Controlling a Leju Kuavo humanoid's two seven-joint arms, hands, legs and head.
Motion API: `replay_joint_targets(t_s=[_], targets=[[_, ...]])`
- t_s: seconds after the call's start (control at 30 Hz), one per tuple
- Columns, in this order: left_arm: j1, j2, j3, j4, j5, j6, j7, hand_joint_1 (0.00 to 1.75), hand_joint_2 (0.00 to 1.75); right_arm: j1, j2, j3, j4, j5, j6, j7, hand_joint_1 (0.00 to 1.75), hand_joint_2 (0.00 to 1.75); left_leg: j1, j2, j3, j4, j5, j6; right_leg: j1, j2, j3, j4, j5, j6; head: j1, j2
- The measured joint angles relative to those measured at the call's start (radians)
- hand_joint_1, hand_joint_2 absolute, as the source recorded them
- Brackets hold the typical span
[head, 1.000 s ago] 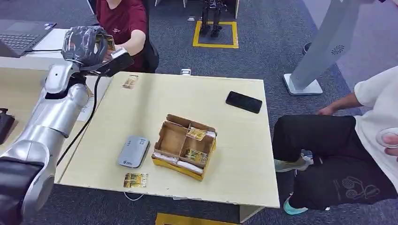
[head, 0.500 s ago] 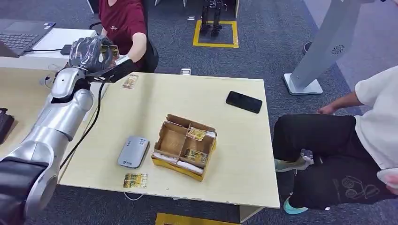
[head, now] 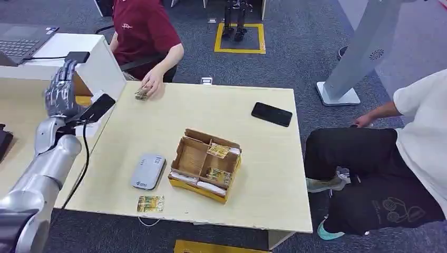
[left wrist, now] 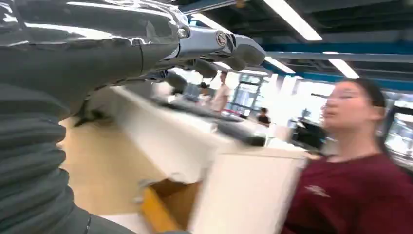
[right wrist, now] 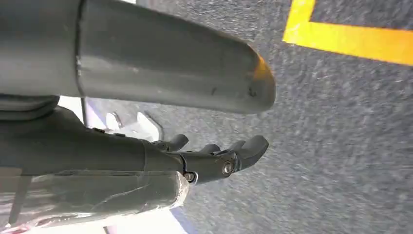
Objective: Pass the card to the sensor for recognition and then transmit it.
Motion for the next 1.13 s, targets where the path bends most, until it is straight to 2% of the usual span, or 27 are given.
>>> replay_joint_targets(t_s=[0.13, 0.2, 0.33, 0.57, 0.83, 0.93, 0.97, 1.03, 1.13], targets=[[0.178, 0.071, 0.184, 0.012, 0.143, 0.045, -0.133, 0.00, 1.75, 0.006, -0.003, -0.013, 0.000, -0.013, -0.008, 0.010, 0.00, 0.00, 0.000, 0.003, 0.001, 0.000, -0.002, -0.001, 0.000, 0.003, -0.002, 0.000, -0.003, -0.002, -0.001, 0.000], [0.233, 0.086, 0.257, 0.018, 0.151, 0.047, -0.152, 0.00, 1.75, 0.007, -0.005, -0.021, 0.000, -0.015, -0.011, 0.010, 0.00, 0.00, 0.002, -0.001, -0.001, 0.000, -0.002, -0.001, 0.001, -0.001, -0.002, 0.000, -0.004, -0.002, -0.001, 0.000], [0.276, 0.101, 0.332, 0.025, 0.130, 0.047, -0.148, 0.00, 1.75, 0.003, -0.005, -0.025, -0.001, -0.016, -0.012, 0.013, 0.00, 0.00, 0.002, -0.008, -0.003, 0.000, -0.002, -0.001, 0.001, -0.007, -0.001, -0.001, -0.004, -0.002, 0.000, 0.000], [0.288, 0.107, 0.379, 0.035, 0.121, 0.047, -0.146, 0.00, 1.75, 0.002, -0.005, -0.029, -0.001, -0.013, -0.012, 0.014, 0.00, 0.00, 0.002, -0.008, -0.002, 0.000, -0.002, -0.001, 0.001, -0.008, 0.000, -0.001, -0.004, -0.002, 0.000, 0.000], [0.291, 0.108, 0.389, 0.043, 0.120, 0.047, -0.145, 0.00, 1.75, 0.002, -0.005, -0.029, -0.003, -0.014, -0.012, 0.014, 0.00, 0.00, 0.002, -0.008, -0.002, 0.000, -0.002, -0.001, 0.001, -0.008, 0.000, 0.000, -0.004, -0.002, 0.000, 0.000], [0.315, 0.115, 0.410, 0.043, 0.091, 0.054, -0.096, 0.00, 1.75, 0.000, -0.005, -0.030, -0.005, -0.018, -0.013, 0.014, 0.00, 0.00, 0.002, -0.007, -0.002, -0.001, -0.003, -0.002, 0.001, -0.007, 0.001, 0.000, -0.004, -0.002, 0.001, 0.000], [0.333, 0.121, 0.434, 0.043, 0.091, 0.056, -0.089, 0.00, 1.75, 0.000, -0.005, -0.031, -0.005, -0.020, -0.013, 0.015, 0.00, 0.00, 0.002, -0.005, -0.001, -0.001, -0.003, -0.003, 0.001, -0.004, 0.001, 0.000, -0.004, -0.002, 0.000, 0.000], [0.379, 0.131, 0.542, 0.058, 0.054, 0.059, -0.102, 0.00, 1.75, 0.003, -0.006, -0.031, -0.006, -0.020, -0.012, 0.015, 0.00, 0.00, 0.003, 0.000, 0.001, -0.001, -0.005, -0.004, 0.002, 0.001, 0.000, 0.000, -0.004, -0.002, 0.000, 0.000], [0.436, 0.133, 0.795, 0.092, -0.122, 0.062, -0.094, 0.00, 1.75, 0.006, -0.010, -0.034, -0.006, -0.024, -0.012, 0.015, 0.00, 0.00, 0.003, 0.002, 0.000, -0.001, -0.007, -0.005, 0.002, 0.002, 0.000, 0.000, -0.006, -0.003, 0.000, 0.000]])
